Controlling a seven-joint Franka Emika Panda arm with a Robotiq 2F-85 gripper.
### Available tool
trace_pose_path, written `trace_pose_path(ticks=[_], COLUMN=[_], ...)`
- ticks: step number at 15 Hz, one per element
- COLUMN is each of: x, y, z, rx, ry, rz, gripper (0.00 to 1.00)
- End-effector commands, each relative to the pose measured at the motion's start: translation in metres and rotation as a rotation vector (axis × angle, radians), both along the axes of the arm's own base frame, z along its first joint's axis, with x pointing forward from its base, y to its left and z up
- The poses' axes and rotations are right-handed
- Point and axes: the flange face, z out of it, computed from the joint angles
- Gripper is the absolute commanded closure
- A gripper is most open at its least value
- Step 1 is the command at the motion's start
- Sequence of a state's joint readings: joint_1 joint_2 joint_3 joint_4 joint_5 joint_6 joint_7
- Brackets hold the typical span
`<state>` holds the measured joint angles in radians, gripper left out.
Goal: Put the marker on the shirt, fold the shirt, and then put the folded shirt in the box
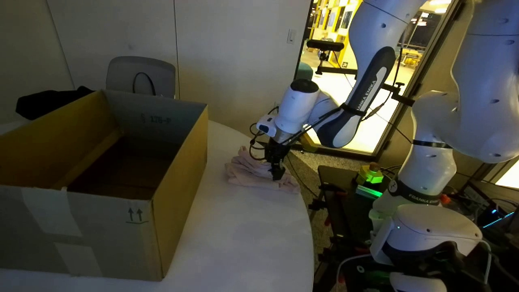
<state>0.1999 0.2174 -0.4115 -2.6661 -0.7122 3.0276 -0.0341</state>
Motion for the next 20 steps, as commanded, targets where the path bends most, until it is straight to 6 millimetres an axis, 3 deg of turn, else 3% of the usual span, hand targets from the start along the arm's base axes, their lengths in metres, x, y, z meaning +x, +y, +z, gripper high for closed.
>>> trace_pose_path(ticks=[1, 6, 7, 10, 11, 13, 17, 20], x=[-0.014, -0.031, -0.033, -0.038, -0.040, -0.042, -0.043, -0.037], y=[0.030, 0.066, 0.072, 0.085, 0.088, 0.091, 0.089, 0.076], z=[0.003, -0.006, -0.007, -0.014, -0.016, -0.016, 0.001, 0.012], rx=[-0.052, -0.106, -0.117, -0.158, -0.169, -0.171, -0.108, -0.082], ry=[0.000, 0.018, 0.018, 0.028, 0.030, 0.023, -0.019, -0.041], rz=[0.152, 0.316, 0.332, 0.367, 0.364, 0.344, 0.267, 0.188], gripper=[0.96, 0.96, 0.89, 0.95, 0.67, 0.59, 0.28, 0.06])
